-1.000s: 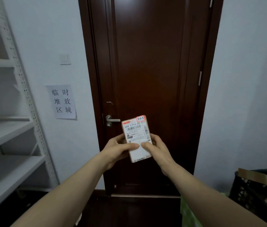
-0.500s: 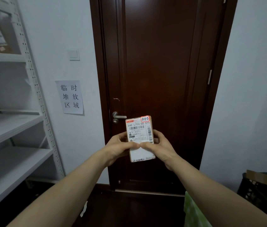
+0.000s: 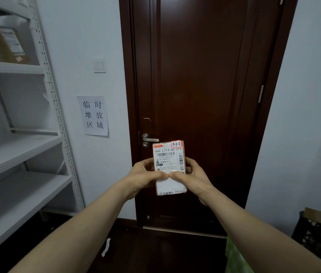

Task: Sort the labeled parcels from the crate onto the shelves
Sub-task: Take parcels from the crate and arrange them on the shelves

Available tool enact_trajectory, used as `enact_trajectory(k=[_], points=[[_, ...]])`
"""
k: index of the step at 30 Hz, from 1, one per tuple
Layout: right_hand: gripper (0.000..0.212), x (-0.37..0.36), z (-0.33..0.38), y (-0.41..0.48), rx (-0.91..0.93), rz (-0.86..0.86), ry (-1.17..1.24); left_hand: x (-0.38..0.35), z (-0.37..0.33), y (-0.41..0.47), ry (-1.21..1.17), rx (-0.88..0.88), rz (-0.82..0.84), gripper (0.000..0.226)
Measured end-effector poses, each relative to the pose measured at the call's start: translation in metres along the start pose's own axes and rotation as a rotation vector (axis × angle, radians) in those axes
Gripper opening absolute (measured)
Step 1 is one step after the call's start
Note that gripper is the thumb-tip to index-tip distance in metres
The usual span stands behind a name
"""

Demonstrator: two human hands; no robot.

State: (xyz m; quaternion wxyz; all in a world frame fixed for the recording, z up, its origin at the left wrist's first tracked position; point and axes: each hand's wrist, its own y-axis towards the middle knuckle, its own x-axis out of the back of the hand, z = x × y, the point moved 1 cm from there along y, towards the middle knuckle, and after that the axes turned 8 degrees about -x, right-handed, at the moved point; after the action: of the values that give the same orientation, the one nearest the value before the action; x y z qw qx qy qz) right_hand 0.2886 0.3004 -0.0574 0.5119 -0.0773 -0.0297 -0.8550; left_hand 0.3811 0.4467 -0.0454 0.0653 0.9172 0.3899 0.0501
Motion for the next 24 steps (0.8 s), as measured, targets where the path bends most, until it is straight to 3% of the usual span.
enact_trajectory(k=[15, 20, 24], points=[[0.071, -0.019, 0.000, -0.003, 0.010, 0.082, 0.022, 0.019, -0.006, -0.016, 0.039, 0.003, -0.013, 0.046], [0.068, -0.037, 0.011, 0.000, 0.049, 0.065, 0.015, 0.034, -0.013, -0.024, 0.064, -0.015, -0.067, 0.046], [0.066, -0.059, 0.011, 0.001, 0.041, 0.149, 0.062, 0.056, -0.015, -0.041, 0.049, 0.016, -0.131, 0.039]])
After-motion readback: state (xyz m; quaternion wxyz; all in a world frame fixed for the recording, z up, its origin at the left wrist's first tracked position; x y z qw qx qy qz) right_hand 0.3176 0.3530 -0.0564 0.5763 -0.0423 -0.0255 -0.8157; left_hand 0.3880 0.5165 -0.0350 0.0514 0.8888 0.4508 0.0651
